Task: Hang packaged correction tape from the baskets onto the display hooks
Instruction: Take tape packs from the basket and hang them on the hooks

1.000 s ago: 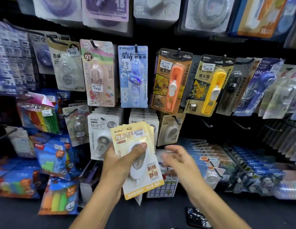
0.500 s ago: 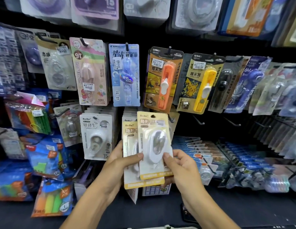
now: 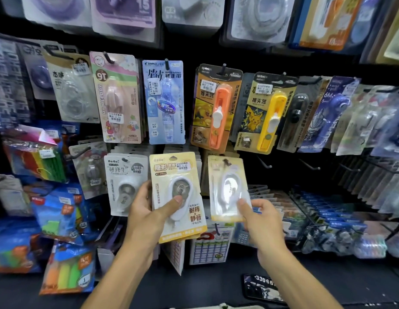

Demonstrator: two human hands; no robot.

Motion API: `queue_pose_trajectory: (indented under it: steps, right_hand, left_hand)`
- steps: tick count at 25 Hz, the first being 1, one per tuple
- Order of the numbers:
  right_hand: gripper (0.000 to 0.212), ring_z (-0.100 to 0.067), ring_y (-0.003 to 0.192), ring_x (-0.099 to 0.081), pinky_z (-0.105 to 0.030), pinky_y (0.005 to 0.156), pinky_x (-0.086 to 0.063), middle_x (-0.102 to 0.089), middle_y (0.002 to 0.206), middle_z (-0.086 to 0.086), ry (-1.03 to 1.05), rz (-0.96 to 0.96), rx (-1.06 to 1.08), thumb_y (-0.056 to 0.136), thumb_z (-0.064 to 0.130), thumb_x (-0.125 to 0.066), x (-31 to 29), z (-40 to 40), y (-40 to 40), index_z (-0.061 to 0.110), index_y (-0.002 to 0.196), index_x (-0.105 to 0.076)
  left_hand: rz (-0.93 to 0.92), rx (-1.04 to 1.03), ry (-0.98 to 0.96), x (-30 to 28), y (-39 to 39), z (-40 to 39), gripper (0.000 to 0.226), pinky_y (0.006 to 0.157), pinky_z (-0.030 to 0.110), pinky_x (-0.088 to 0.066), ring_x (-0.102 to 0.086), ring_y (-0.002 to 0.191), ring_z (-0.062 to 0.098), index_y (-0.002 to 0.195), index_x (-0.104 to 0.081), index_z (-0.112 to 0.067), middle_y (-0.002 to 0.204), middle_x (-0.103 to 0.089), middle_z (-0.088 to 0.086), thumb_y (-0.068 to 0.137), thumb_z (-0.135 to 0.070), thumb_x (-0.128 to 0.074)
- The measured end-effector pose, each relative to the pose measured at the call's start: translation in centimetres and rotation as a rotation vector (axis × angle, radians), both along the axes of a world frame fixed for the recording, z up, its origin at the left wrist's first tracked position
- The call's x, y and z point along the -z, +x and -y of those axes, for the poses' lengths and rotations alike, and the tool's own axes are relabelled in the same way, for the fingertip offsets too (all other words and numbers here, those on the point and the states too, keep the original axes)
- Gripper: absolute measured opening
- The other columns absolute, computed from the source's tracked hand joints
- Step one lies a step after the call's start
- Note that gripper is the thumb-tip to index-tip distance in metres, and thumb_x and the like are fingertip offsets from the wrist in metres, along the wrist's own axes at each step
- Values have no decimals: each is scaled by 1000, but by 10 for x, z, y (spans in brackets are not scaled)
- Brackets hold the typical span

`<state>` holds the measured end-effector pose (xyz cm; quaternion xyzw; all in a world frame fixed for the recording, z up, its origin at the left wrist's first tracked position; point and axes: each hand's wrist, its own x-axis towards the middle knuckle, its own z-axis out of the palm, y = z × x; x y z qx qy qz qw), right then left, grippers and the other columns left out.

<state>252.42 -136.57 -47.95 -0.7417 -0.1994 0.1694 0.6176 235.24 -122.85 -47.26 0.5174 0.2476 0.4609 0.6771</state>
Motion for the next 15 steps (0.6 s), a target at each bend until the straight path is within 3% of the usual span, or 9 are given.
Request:
queue_pose_trajectory:
  steps: [2, 4, 7, 10, 12, 15]
  right_hand:
    - [39, -21, 71, -67, -32, 48, -52, -70, 105, -9, 86, -309, -121, 95, 23, -70, -6, -5, -4, 26, 120, -40]
    - [40, -19, 85, -70, -33, 58, -58, -68, 109, 0, 30, -196, -181, 95, 27, -69, -5, -12, -10, 31, 124, -42]
    - [26, -9, 89, -73, -22, 71, -57, -75, 101, 6, 95, 17, -401, 92, 38, -71, 2, -19, -34, 33, 116, -63]
    - [5, -17, 74, -74, -25, 59, -58, -77, 89, -5, 204, -46, -335, 95, 20, -68, 2, -22, -37, 19, 99, -71]
    - [7, -18, 61, -70, -28, 47, -55, -77, 82, -6, 207, -108, -258, 99, 16, -61, -1, -19, -32, 14, 97, -67]
    - [9, -20, 51, -62, -26, 44, -46, -75, 74, -4, 169, -15, -115, 102, 23, -57, 6, -4, -20, 24, 100, -65]
  left_hand:
    - [-1, -8, 8, 0, 2, 3, 54, 65, 28, -63, -77, 91, 14, 113, -63, -33, 102, -79, -11, 66, -16, -84]
    - [-26, -22, 44, 0, 4, 5, 61, 62, 23, -61, -77, 88, 13, 114, -63, -28, 99, -79, -11, 59, -24, -87]
    - [-102, 18, 108, 1, 10, 6, 64, 64, 21, -60, -77, 88, 11, 114, -62, -26, 98, -79, -10, 55, -30, -89]
    - [-91, 146, 35, 0, 10, 7, 58, 77, 38, -63, -77, 97, 18, 120, -64, -28, 108, -79, -4, 65, -36, -83]
    - [-51, 173, -12, -1, 9, 5, 47, 84, 41, -60, -76, 101, 22, 120, -67, -25, 111, -78, 2, 74, -29, -76]
    - [-14, 57, -61, -4, 8, 2, 26, 81, 40, -58, -76, 96, 22, 114, -69, -21, 109, -79, 5, 91, -9, -66]
